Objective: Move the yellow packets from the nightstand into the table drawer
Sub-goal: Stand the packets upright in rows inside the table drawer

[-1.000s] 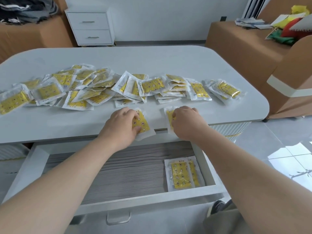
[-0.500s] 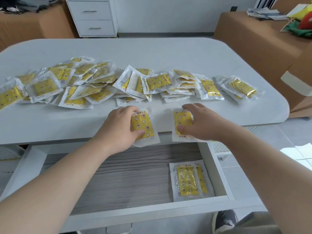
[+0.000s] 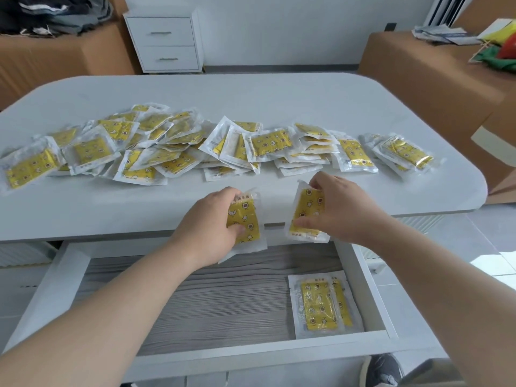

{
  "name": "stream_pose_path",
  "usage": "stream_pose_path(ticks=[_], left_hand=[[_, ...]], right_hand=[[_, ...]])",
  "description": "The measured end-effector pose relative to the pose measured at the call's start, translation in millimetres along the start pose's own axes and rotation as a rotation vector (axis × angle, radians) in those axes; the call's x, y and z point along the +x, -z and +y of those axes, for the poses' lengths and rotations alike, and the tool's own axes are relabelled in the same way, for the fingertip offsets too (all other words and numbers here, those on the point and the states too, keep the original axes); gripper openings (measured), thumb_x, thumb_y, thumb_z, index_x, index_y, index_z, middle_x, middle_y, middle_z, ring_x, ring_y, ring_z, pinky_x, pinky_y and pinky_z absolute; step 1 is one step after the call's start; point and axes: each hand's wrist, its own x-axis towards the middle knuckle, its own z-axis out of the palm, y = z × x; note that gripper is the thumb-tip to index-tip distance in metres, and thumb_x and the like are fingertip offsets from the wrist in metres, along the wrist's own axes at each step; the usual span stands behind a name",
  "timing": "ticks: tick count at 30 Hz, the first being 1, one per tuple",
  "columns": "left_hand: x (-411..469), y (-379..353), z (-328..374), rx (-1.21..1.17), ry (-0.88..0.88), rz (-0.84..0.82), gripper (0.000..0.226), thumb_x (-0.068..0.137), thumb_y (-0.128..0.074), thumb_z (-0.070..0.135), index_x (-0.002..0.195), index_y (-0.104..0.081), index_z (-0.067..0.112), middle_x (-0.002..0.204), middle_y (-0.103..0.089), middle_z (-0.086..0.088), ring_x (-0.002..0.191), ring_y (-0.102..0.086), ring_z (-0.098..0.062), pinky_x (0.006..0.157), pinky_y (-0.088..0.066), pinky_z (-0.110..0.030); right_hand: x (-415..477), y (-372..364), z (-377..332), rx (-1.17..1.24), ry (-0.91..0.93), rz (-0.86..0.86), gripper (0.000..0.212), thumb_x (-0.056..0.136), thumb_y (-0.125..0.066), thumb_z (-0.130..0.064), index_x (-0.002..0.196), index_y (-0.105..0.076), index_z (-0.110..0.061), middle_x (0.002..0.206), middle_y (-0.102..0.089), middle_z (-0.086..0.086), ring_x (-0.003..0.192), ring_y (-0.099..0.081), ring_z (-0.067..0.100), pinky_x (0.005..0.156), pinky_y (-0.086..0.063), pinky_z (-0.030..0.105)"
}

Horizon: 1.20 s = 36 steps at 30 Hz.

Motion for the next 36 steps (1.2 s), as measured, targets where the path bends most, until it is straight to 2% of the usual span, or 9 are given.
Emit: stream_pose_path(ticks=[3, 6, 12, 18, 21, 25, 30, 34, 36], left_hand=[[-4.0, 3.2, 1.5, -0.083, 0.024, -0.098, 0.027, 0.094, -0.068, 0.024, 0.118, -0.056, 0.028, 0.104, -0.066, 0.009, 0.082, -0.060, -0.010, 0.069, -0.046, -0.028], [-13.4, 6.1, 1.4, -0.087, 0.022, -0.232, 0.010, 0.096, -0.066, 0.026, 0.099, -0.059, 0.033, 0.096, -0.067, 0.012, 0.085, -0.063, -0.008, 0.071, -0.050, -0.030], [-25.3, -3.2, -4.0, 0.071, 0.044, -0.459, 0.017, 0.089, -0.074, 0.027, 0.094, -0.059, 0.034, 0.093, -0.064, 0.013, 0.084, -0.062, -0.009, 0.065, -0.044, -0.024], [-21.3, -16.6, -16.9, 0.005, 0.136, -0.576, 0.015, 0.087, -0.076, 0.023, 0.100, -0.067, 0.026, 0.094, -0.072, 0.006, 0.073, -0.059, -0.009, 0.063, -0.045, -0.023], [-22.6, -22.0, -19.3, -0.022, 0.140, -0.597, 0.016, 0.088, -0.075, 0.022, 0.102, -0.068, 0.025, 0.096, -0.073, 0.005, 0.077, -0.062, -0.012, 0.069, -0.047, -0.026], [-24.5, -29.0, -18.2, -0.066, 0.132, -0.622, 0.018, 0.089, -0.074, 0.023, 0.106, -0.069, 0.024, 0.100, -0.074, 0.007, 0.094, -0.070, -0.016, 0.082, -0.055, -0.033], [-22.2, -40.9, -24.3, -0.145, 0.161, -0.665, 0.021, 0.090, -0.074, 0.020, 0.110, -0.069, 0.020, 0.105, -0.075, 0.003, 0.102, -0.071, -0.018, 0.094, -0.056, -0.039], [-18.9, -52.4, -29.5, -0.156, 0.169, -0.678, 0.021, 0.090, -0.074, 0.021, 0.110, -0.070, 0.022, 0.108, -0.074, 0.006, 0.102, -0.070, -0.014, 0.093, -0.056, -0.035], [-17.7, -58.4, -31.2, -0.169, 0.178, -0.683, 0.019, 0.089, -0.075, 0.022, 0.107, -0.070, 0.025, 0.107, -0.074, 0.007, 0.100, -0.070, -0.012, 0.093, -0.056, -0.033]], right_hand=[[-5.3, 7.1, 0.4, 0.060, 0.061, -0.137, 0.032, 0.085, -0.077, -0.037, 0.095, -0.047, -0.029, 0.087, -0.055, -0.012, 0.072, -0.053, 0.008, 0.058, -0.038, 0.025], [-13.3, 12.8, -0.1, 0.134, 0.101, -0.417, 0.017, 0.092, -0.071, -0.021, 0.092, -0.055, -0.028, 0.077, -0.072, -0.003, 0.068, -0.070, 0.014, 0.064, -0.056, 0.032], [-23.4, -35.1, -0.7, -0.142, 0.071, -0.720, 0.020, 0.094, -0.065, -0.016, 0.107, -0.050, -0.020, 0.102, -0.074, 0.008, 0.076, -0.076, 0.014, 0.071, -0.058, 0.033], [-27.6, -78.1, 5.1, -0.077, -0.017, -0.780, 0.028, 0.095, -0.064, -0.014, 0.118, -0.048, -0.018, 0.113, -0.068, 0.011, 0.074, -0.077, 0.016, 0.058, -0.055, 0.026], [-30.7, -92.6, 5.4, -0.210, 0.036, -0.707, 0.033, 0.095, -0.060, -0.018, 0.126, -0.048, -0.018, 0.110, -0.063, 0.005, 0.073, -0.074, 0.018, 0.064, -0.054, 0.029], [-32.2, -111.1, 5.2, -0.451, 0.038, -0.542, 0.053, 0.090, -0.065, -0.027, 0.138, -0.043, -0.020, 0.129, -0.047, 0.009, 0.107, -0.062, 0.030, 0.067, -0.047, 0.034], [-36.2, -129.5, 12.8, -0.585, -0.040, -0.606, 0.079, 0.088, -0.071, -0.027, 0.151, -0.024, -0.018, 0.149, -0.024, 0.019, 0.103, -0.065, 0.030, 0.063, -0.049, 0.033], [-33.4, -124.9, 13.5, -0.547, -0.062, -0.554, 0.083, 0.086, -0.074, -0.038, 0.150, -0.025, -0.017, 0.143, -0.028, 0.015, 0.084, -0.059, 0.025, 0.057, -0.046, 0.030], [-32.2, -119.4, 12.3, -0.554, -0.058, -0.563, 0.089, 0.086, -0.073, -0.046, 0.152, -0.022, -0.017, 0.146, -0.026, 0.015, 0.092, -0.063, 0.026, 0.065, -0.052, 0.032]])
